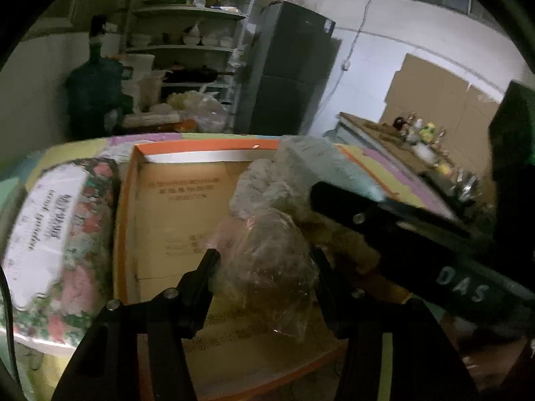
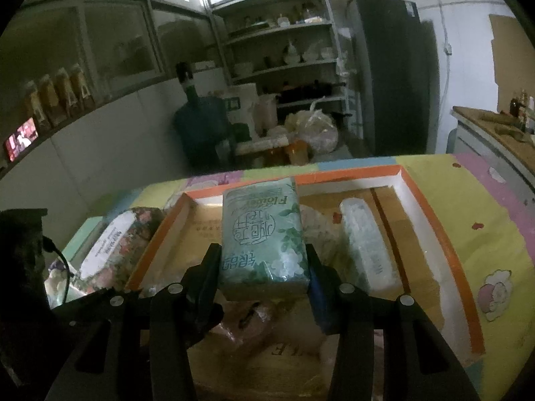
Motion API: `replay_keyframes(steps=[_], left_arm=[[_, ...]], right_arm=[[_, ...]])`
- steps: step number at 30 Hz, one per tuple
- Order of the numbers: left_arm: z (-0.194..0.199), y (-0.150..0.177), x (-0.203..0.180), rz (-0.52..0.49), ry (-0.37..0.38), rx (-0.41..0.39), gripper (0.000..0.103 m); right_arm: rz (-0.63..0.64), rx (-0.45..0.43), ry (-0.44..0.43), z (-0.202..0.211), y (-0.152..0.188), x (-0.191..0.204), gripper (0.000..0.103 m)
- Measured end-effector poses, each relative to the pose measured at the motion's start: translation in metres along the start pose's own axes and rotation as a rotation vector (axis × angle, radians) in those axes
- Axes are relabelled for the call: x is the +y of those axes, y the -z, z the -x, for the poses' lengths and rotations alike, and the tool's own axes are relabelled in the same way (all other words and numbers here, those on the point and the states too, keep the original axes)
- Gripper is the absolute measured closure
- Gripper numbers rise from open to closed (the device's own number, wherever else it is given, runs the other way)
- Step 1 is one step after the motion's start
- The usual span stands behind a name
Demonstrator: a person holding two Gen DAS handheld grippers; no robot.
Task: Organize soft objects
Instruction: 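Open both tools over the box and move them back toward the bed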
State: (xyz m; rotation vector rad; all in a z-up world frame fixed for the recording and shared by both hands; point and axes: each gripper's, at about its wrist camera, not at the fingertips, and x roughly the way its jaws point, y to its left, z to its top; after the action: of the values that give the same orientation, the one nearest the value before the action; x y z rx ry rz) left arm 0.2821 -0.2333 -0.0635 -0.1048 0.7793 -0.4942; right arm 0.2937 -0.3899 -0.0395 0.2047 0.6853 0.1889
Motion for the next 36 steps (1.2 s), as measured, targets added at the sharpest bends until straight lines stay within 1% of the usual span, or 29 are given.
replay_keyframes(steps=[3, 6, 8, 10, 11, 14, 17, 22, 26, 29, 36], left_arm=[[0.001, 0.000, 0.000, 0.008, 0.009, 0.001, 0.047], [0.002, 0.001, 0.000, 0.003, 0.005, -0.006, 0.046], [0.003, 0.001, 0.000, 0.004, 0.003, -0.012, 0.046], [0.004, 0.001, -0.001, -0.002, -0.005, -0.022, 0.041], [0.006, 0.001, -0.001, -0.006, -0.009, -0.033, 0.035], [0.012, 0.001, -0.005, -0.021, -0.019, -0.054, 0.034], [0.019, 0.001, -0.009, -0.035, -0.035, -0.075, 0.030], [0.036, 0.000, -0.013, -0.049, -0.042, -0.112, 0.029], [0.053, -0.002, -0.017, -0.057, -0.038, -0.138, 0.029], [0.070, -0.003, -0.020, -0.074, -0.050, -0.174, 0.029], [0.101, 0.000, -0.015, -0.077, -0.077, -0.217, 0.029]], right_arm=[[-0.004, 0.007, -0.006, -0.002, 0.001, -0.001, 0.050], [-0.015, -0.010, -0.012, 0.002, 0.002, -0.003, 0.045], [-0.022, -0.020, -0.019, 0.004, 0.002, -0.004, 0.045], [-0.029, -0.029, -0.025, 0.006, 0.003, -0.004, 0.045], [-0.034, -0.037, -0.030, 0.009, 0.003, -0.004, 0.045], [-0.044, -0.069, -0.041, 0.018, 0.002, -0.005, 0.045], [-0.053, -0.097, -0.048, 0.029, 0.002, -0.005, 0.045], [-0.080, -0.143, -0.055, 0.050, 0.005, -0.004, 0.045], [-0.113, -0.157, -0.067, 0.063, 0.010, -0.004, 0.044], [-0.127, -0.176, -0.069, 0.075, 0.015, -0.001, 0.044], [-0.101, -0.181, -0.071, 0.091, 0.022, 0.021, 0.044]])
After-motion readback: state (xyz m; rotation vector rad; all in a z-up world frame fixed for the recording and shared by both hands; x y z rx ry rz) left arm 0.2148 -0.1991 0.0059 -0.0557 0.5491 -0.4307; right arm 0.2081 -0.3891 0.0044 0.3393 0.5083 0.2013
